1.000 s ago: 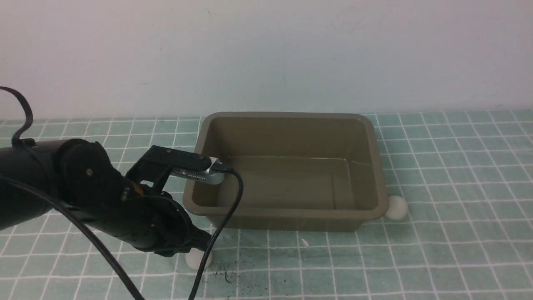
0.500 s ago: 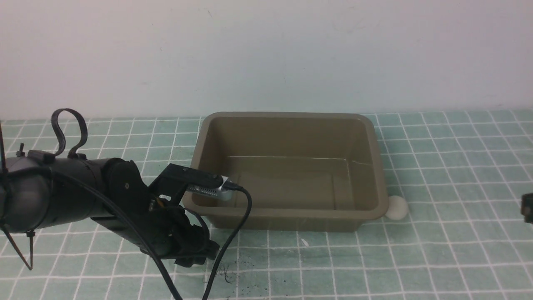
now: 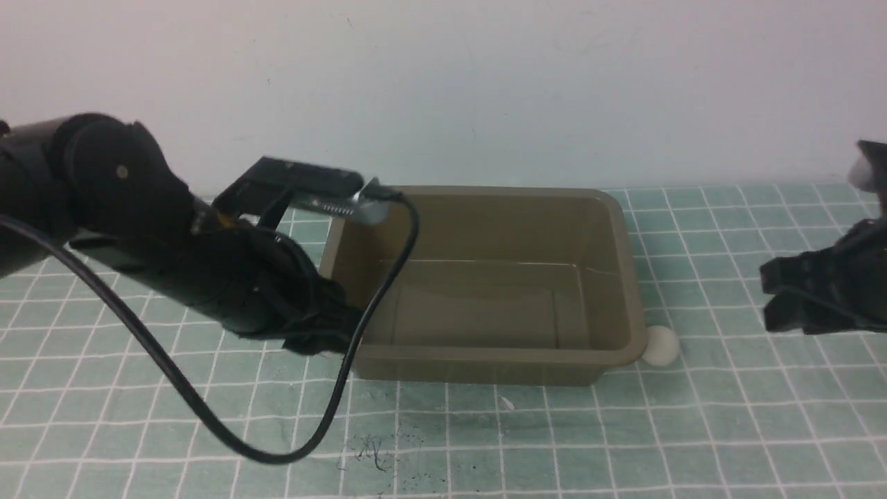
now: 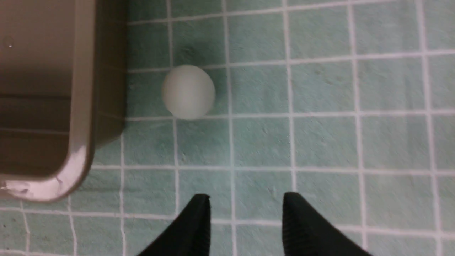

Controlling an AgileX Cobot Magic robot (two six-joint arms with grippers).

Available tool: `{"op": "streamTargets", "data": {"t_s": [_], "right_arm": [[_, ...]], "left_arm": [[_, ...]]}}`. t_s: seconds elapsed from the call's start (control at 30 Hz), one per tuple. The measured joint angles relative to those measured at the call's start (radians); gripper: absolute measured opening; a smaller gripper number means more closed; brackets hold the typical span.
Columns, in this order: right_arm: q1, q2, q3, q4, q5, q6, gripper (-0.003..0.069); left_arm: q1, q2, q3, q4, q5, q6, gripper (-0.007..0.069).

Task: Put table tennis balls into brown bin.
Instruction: 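Drop the ball into the bin, then reach for and grasp a ping pong ball on the table, then release the ping pong ball into the bin and lift the gripper away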

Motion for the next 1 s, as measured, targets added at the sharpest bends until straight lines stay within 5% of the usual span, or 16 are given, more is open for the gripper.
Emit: {"op": "streamTargets", "data": {"t_s": [0.23, 0.53, 0.6, 0.67, 0.77, 1.0], "right_arm": [[0.043, 0.280, -0.130, 0.042, -0.075, -0.046, 0.0533], [0.096, 0.479, -0.222, 0.059, -0.075, -0.072, 0.0560], [0.096, 0.496, -0.223, 0.060, -0.075, -0.073, 0.0500], [0.095, 0.502, -0.226, 0.050, -0.068, -0.073, 0.0339], [0.078, 0.468, -0.239, 0.023, -0.027, -0.066, 0.0361], [0.087, 0.217, -0.274, 0.083, 0.025, -0.025, 0.0361]], "left_arm": [[-0.022, 0.246, -0.274, -0.005, 0.046, 0.007, 0.0312], [-0.020, 0.419, -0.491, 0.060, 0.177, -0.088, 0.0470], [-0.012, 0.414, -0.536, 0.093, 0.202, -0.125, 0.0428], [0.003, 0.383, -0.571, 0.141, 0.231, -0.161, 0.0273], [0.024, 0.299, -0.571, 0.203, 0.273, -0.176, 0.0069], [0.048, 0.017, -0.386, 0.243, 0.250, -0.210, -0.0005]]}}
